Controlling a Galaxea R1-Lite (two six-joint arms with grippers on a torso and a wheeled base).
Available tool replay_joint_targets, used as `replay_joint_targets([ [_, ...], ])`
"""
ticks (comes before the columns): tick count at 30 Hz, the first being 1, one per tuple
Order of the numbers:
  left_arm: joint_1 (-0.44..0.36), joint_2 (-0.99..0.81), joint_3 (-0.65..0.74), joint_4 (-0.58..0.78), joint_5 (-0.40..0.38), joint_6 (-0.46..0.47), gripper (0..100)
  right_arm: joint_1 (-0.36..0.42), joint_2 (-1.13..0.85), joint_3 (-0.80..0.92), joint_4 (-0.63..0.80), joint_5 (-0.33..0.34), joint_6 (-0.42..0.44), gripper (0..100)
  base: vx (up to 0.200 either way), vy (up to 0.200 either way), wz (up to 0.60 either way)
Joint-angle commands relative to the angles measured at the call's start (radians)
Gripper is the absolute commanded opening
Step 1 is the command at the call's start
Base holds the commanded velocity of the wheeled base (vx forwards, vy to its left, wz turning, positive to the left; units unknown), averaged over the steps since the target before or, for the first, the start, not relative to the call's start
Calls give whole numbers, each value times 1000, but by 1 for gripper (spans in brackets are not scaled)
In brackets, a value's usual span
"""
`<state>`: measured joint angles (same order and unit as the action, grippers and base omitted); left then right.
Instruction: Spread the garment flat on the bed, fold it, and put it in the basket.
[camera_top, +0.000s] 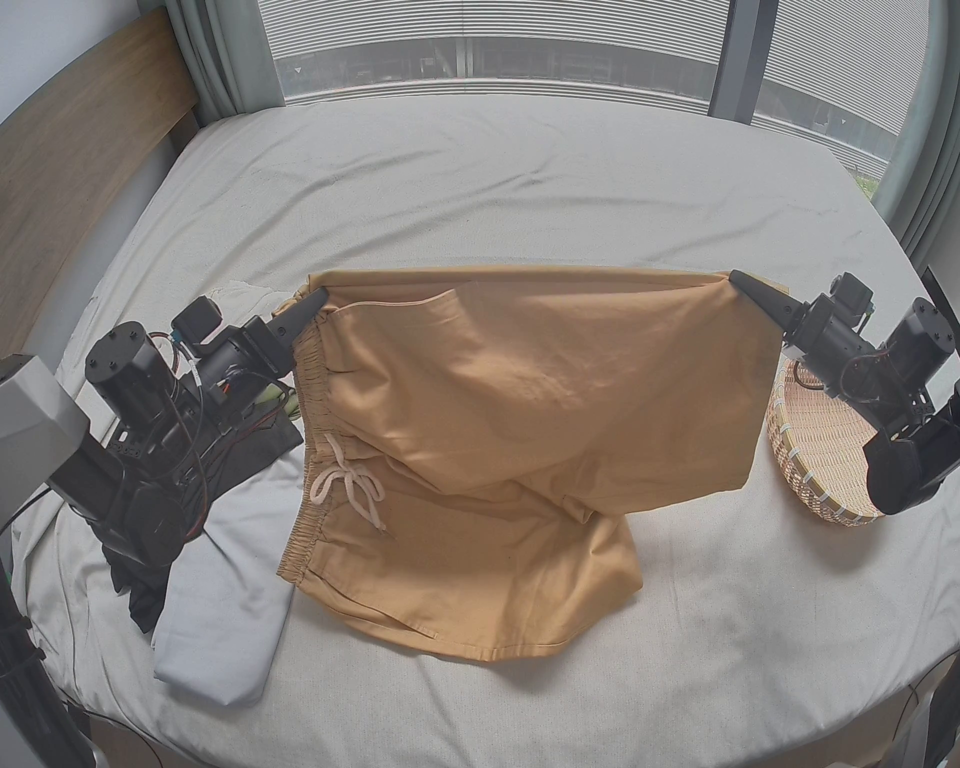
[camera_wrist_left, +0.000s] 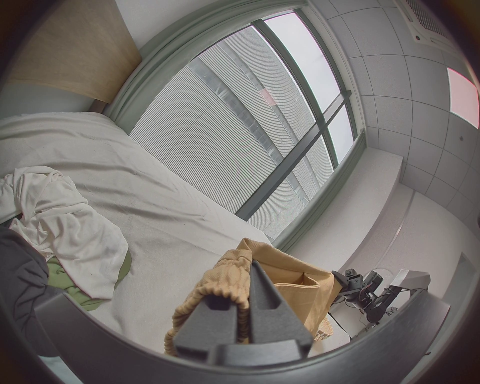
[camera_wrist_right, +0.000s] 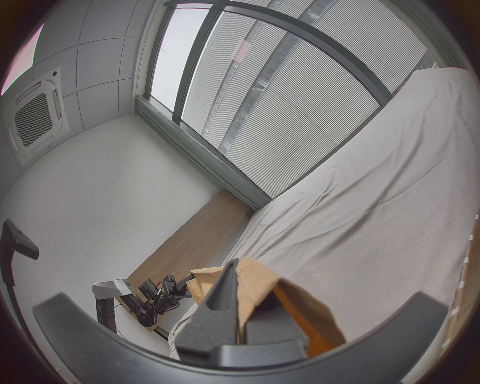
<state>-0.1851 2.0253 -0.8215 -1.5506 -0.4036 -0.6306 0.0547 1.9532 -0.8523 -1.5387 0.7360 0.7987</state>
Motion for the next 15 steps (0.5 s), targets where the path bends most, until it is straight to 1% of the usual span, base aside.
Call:
replay_joint_targets([
  [1,3,70,-54,0,12,-11,0,-1,70,-53,0,0,0,0,0,0,0],
  [3,1,108,-96,1,29,-12,0,-1,115,-96,0,-3,2,0,0,0,0],
  [8,3,147,-148,1,35,-14,0,-1,158,-139,-1,-6,-1,0,0,0,0],
  [15,3,171,-188,1,46,-31,0,1,178,-178,-1,-6,0,0,0,0,0],
])
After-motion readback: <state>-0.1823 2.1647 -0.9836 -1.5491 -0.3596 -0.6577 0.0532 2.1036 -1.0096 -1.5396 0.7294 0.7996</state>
